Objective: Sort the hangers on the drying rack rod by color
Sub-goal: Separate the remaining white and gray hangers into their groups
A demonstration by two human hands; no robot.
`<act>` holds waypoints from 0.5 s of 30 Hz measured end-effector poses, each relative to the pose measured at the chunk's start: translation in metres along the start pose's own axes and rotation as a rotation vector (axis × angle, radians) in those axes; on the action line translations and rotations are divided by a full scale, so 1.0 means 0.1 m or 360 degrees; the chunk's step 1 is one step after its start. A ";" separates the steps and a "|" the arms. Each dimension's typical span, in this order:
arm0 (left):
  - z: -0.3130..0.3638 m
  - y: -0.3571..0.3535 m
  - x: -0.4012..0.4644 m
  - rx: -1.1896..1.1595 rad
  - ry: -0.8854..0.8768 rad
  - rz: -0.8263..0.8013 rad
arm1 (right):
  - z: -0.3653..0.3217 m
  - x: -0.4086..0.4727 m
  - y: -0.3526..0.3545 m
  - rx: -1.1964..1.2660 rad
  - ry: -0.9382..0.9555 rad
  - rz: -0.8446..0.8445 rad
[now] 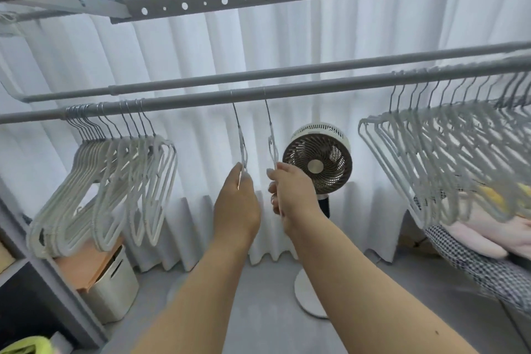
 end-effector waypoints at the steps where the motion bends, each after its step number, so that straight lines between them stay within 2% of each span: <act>1: 0.04 -0.07 -0.02 -0.0009 -0.0009 -0.0016 | -0.04 -0.02 0.09 0.0021 0.0019 0.0003; 15: 0.51 -1.07 -0.25 -0.0084 -0.0154 -0.0241 | -0.49 -0.20 1.24 0.0179 0.0155 0.0242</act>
Point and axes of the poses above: each hand's wrist, its own x-axis towards the middle knuckle, its own y-axis out of the back of the hand, z = x × y, the point moved 8 cm from there along x, towards the middle knuckle, and after that the axes turned 13 degrees about -y, right-handed, at the moved point
